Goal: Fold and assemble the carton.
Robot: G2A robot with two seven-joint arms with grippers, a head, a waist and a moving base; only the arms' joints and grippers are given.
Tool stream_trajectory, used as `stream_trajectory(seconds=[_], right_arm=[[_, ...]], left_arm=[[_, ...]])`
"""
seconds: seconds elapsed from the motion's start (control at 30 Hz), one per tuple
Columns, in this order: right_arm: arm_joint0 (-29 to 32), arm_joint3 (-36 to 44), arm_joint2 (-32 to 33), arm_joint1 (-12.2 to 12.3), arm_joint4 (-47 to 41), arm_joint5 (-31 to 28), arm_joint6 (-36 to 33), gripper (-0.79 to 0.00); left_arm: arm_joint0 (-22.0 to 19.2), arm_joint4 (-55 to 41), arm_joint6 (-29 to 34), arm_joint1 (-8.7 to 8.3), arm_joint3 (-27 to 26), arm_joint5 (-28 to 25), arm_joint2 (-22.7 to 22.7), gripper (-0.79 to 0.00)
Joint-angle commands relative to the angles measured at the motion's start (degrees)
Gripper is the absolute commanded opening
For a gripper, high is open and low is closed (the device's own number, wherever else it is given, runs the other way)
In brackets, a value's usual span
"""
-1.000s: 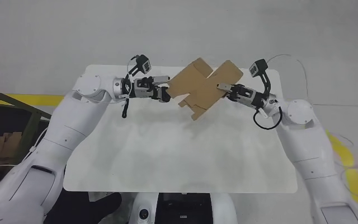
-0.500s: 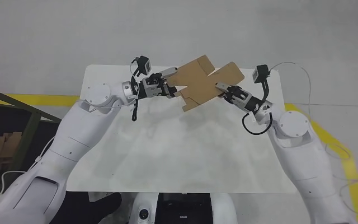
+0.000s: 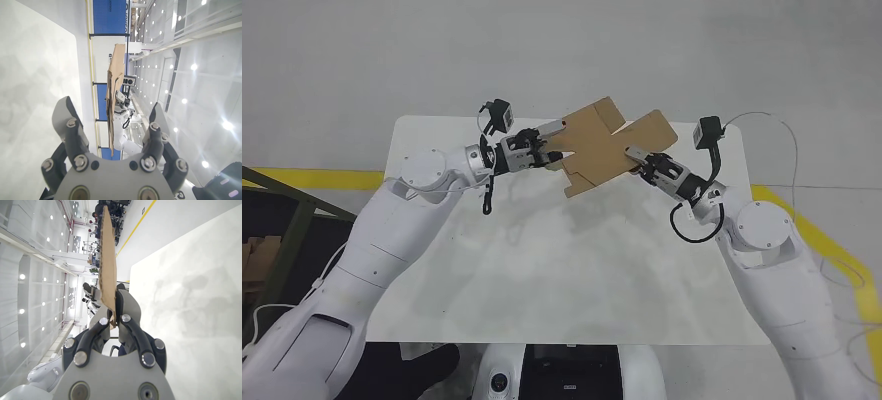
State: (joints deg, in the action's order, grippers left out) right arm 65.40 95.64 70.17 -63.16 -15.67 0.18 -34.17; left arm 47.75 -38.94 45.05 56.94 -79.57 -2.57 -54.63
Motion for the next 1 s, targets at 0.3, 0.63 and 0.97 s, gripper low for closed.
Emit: stream_trajectory(seconds=[0.3,0.63,0.97], right_arm=[[0.5,0.8,0.4,-0.1,0.4,0.0,0.1,-0.785],[0.8,1.3,0.8,-0.3,0.2,-0.1,-0.3,0.000],[-0.3,-3.1,4.7,0.5,-0.7,-7.5,-10.0,0.000]], left_arm=[[-0.5,0.7,0.4,0.99,0.9,0.5,-0.2,-0.628],[-0.8,0.3,1.3,1.75,2.1,1.1,-0.8,-0.785],[-2.3,2.6,6.7,1.55,4.9,1.0,-3.6,-0.785]])
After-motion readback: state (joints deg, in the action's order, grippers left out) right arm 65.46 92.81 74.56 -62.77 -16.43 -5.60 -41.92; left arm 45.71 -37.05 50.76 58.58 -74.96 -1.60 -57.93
